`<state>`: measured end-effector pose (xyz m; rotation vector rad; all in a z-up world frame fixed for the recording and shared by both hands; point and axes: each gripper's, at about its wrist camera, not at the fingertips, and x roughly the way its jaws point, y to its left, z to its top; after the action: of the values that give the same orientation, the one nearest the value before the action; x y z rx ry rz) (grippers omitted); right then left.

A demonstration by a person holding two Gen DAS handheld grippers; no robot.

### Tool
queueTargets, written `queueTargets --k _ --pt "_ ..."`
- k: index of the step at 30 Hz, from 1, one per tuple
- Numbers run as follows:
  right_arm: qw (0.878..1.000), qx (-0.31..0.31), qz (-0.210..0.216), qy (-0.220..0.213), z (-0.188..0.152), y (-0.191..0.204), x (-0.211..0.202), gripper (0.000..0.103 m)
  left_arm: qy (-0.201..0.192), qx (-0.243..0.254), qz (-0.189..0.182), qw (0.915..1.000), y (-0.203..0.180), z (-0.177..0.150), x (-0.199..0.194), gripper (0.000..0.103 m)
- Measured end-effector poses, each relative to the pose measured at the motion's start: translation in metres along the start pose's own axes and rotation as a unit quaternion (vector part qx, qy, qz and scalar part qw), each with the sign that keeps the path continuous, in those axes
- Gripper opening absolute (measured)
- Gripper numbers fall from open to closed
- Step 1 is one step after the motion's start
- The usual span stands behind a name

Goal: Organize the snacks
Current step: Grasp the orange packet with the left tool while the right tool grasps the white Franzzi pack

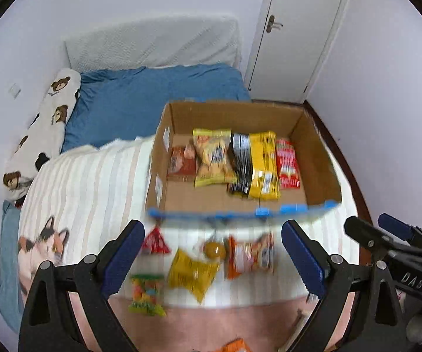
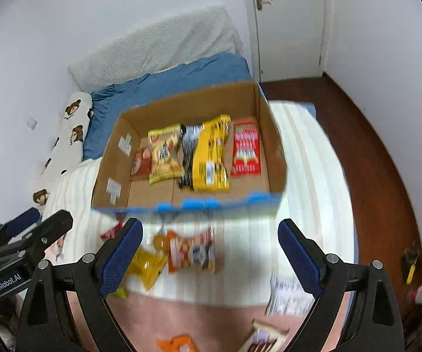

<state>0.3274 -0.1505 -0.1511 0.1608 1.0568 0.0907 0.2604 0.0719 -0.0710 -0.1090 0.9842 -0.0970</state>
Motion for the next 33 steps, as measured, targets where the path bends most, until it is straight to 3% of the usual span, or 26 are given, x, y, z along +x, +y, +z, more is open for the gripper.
queueTargets --k 3,6,11,12,13,16,19,20,21,22,25,27,29,33 --pt "0.999 0.022 -0.008 0.024 -0.038 -0.019 0.005 0.096 0.037 -0.002 0.000 0.9993 -0.001 -0.036 0.007 0.096" --pt "0.996 0.056 -0.011 0.067 -0.076 -0.043 0.023 0.096 0.105 -0.010 -0.001 0.9944 -0.001 -0.082 0.032 0.096" --pt "0.982 0.115 -0.020 0.146 -0.145 -0.085 0.059 0.096 0.252 -0.024 -0.025 0.9671 -0.011 -0.171 0.091 0.096" --pt "0.980 0.121 -0.023 0.157 -0.157 -0.090 0.064 0.096 0.274 -0.028 -0.032 0.9609 -0.014 -0.185 0.101 0.096" --pt "0.978 0.126 -0.026 0.163 -0.165 -0.094 0.068 0.096 0.320 -0.026 -0.050 0.9459 -0.017 -0.200 0.110 0.096" --pt "0.974 0.135 -0.037 0.180 -0.190 -0.103 0.080 0.096 0.397 -0.060 -0.077 0.9128 -0.026 -0.241 0.144 0.096" --pt "0.970 0.150 -0.041 0.188 -0.208 -0.112 0.089 0.095 0.444 -0.114 -0.106 0.8823 -0.030 -0.266 0.170 0.094" --pt "0.969 0.152 -0.045 0.189 -0.213 -0.114 0.094 0.095 0.446 -0.128 -0.103 0.8798 -0.029 -0.269 0.174 0.094" --pt "0.969 0.154 -0.048 0.190 -0.217 -0.117 0.098 0.095 0.442 -0.140 -0.101 0.8803 -0.029 -0.270 0.177 0.092" --pt "0.967 0.158 -0.048 0.195 -0.221 -0.120 0.103 0.095 0.432 -0.148 -0.092 0.8848 -0.029 -0.269 0.178 0.081" --pt "0.958 0.189 -0.034 0.215 -0.231 -0.126 0.121 0.092 0.416 -0.123 -0.083 0.8971 -0.034 -0.261 0.177 0.065" --pt "0.955 0.190 -0.031 0.226 -0.236 -0.126 0.130 0.081 0.400 -0.096 -0.079 0.9080 -0.038 -0.253 0.172 0.062" --pt "0.957 0.174 -0.033 0.231 -0.239 -0.120 0.135 0.063 0.374 -0.061 -0.064 0.9230 -0.041 -0.242 0.164 0.062" --pt "0.966 0.102 -0.025 0.237 -0.238 -0.097 0.136 0.062 0.321 0.022 -0.025 0.9464 -0.045 -0.218 0.157 0.062"
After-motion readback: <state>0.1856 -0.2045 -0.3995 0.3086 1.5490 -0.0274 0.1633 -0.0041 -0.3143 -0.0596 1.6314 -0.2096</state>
